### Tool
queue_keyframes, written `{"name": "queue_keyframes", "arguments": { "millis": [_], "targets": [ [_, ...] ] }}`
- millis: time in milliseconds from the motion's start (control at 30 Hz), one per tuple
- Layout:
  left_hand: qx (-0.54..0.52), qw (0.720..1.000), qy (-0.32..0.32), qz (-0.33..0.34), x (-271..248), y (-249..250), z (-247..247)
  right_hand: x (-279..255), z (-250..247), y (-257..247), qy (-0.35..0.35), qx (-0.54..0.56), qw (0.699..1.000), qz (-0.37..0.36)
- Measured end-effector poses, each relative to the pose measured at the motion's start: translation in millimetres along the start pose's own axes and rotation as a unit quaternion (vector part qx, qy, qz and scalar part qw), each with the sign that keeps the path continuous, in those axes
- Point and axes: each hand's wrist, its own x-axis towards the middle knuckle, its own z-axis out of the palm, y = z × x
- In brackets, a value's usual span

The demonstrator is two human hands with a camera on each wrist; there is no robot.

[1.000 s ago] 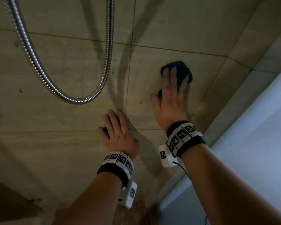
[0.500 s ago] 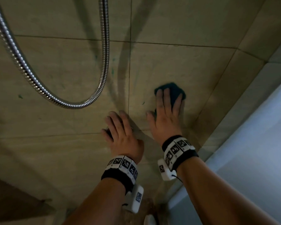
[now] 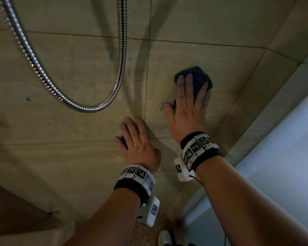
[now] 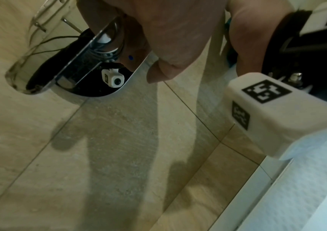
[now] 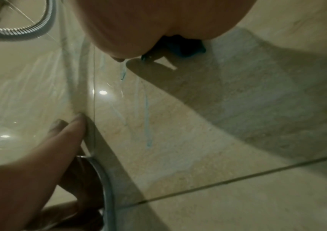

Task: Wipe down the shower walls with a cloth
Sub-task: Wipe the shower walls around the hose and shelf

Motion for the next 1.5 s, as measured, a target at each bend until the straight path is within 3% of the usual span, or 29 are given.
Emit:
{"name": "queue_keyframes", "arguments": {
  "millis": [200,433,567,700,1000,1133,1300,1500],
  "targets": [
    [-0.014,1.000,0.001,0.015,-2.9,-0.9,-5.3,0.0,-2.6,-3.4,-0.017,0.009,1.000,0.014],
    [-0.061,0.984,0.113,0.121,8.4,18.9,-52.7,7.9,-20.1,1.0,-0.020,0.010,1.000,0.009],
    [-0.052,0.978,0.159,0.124,44.9,30.9,-89.2,46.5,-55.5,-8.3,0.038,0.063,0.996,0.046],
    [-0.067,0.977,0.175,0.106,60.5,33.6,-95.4,60.3,-63.8,-15.9,0.081,0.087,0.992,0.050],
    [-0.043,0.970,0.207,0.119,69.7,29.7,-85.9,-44.4,23.8,6.6,-0.108,0.039,0.993,0.014],
    [-0.039,0.970,0.210,0.118,71.8,28.5,-83.1,-61.2,32.0,14.3,-0.161,0.050,0.986,0.011],
    [-0.057,0.969,0.213,0.111,75.1,28.9,-78.9,-27.3,1.8,22.3,-0.094,0.035,0.995,-0.017],
    [-0.065,0.964,0.233,0.112,75.4,31.5,-77.4,40.4,-54.3,-5.1,0.009,0.083,0.996,-0.003]
  ]
}}
